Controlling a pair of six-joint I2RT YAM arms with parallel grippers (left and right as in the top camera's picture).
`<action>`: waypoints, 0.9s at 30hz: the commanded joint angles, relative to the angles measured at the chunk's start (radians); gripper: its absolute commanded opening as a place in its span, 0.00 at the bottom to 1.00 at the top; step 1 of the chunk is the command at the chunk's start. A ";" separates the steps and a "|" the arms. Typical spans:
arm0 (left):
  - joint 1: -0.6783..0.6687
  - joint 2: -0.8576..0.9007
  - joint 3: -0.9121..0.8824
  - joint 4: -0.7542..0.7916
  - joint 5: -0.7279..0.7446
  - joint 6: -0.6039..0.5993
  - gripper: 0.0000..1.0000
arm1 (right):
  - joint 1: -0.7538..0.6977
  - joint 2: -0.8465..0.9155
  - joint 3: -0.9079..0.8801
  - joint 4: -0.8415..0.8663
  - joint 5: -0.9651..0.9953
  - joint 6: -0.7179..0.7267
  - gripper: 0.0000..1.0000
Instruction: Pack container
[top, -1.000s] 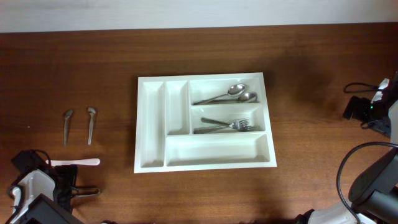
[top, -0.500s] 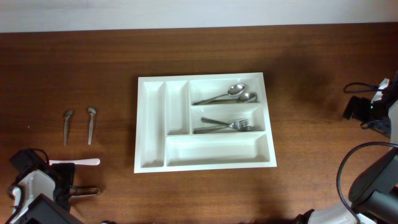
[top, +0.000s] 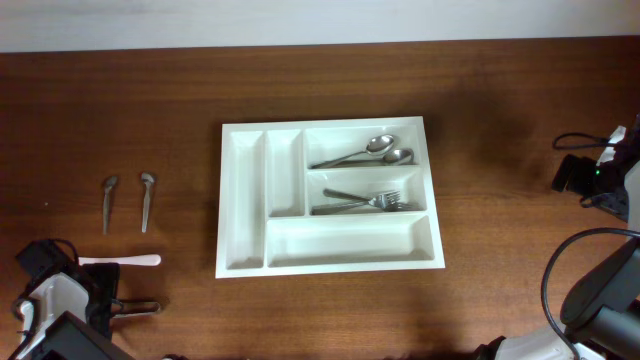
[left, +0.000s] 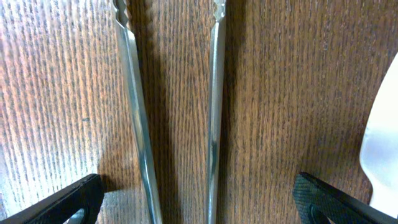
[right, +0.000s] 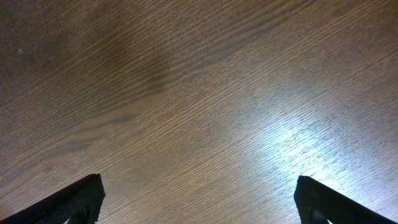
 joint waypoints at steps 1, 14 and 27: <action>0.008 0.005 -0.015 -0.004 -0.015 0.012 1.00 | -0.005 -0.002 -0.005 0.000 0.005 0.009 0.99; 0.008 0.005 -0.015 -0.031 -0.011 0.012 0.34 | -0.005 -0.002 -0.005 0.000 0.005 0.009 0.99; 0.005 -0.023 0.089 -0.056 0.111 0.178 0.02 | -0.005 -0.002 -0.005 0.000 0.005 0.009 0.99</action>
